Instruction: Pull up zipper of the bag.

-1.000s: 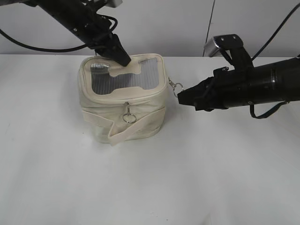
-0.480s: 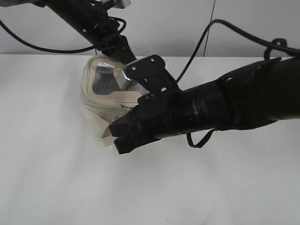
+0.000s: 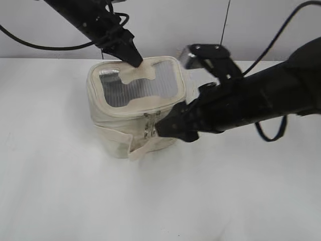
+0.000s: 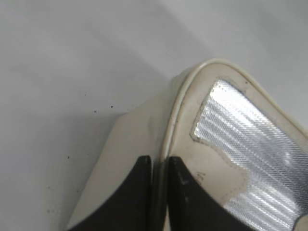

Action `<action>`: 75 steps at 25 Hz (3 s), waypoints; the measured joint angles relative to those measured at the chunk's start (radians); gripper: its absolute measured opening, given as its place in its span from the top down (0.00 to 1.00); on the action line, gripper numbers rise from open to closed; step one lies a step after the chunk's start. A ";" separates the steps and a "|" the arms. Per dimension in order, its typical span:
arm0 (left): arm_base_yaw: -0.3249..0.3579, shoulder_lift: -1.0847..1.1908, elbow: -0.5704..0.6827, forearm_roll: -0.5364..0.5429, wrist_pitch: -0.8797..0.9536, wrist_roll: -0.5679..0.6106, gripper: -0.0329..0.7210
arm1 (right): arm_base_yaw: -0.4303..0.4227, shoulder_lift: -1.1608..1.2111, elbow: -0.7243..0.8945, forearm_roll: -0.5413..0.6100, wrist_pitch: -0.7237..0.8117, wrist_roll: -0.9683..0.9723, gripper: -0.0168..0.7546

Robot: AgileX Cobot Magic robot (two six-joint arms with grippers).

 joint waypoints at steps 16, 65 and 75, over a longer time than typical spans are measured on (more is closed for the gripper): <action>0.041 -0.612 0.566 0.179 -0.251 -0.300 0.86 | -0.228 -0.482 0.016 -0.858 0.553 0.915 0.27; 0.080 -2.187 1.406 0.671 -0.076 -0.765 0.39 | -0.278 -1.639 0.338 -1.200 0.710 1.079 0.26; 0.235 -2.208 1.406 0.671 -0.079 -0.765 0.39 | -0.444 -1.639 0.339 -1.197 0.709 1.079 0.26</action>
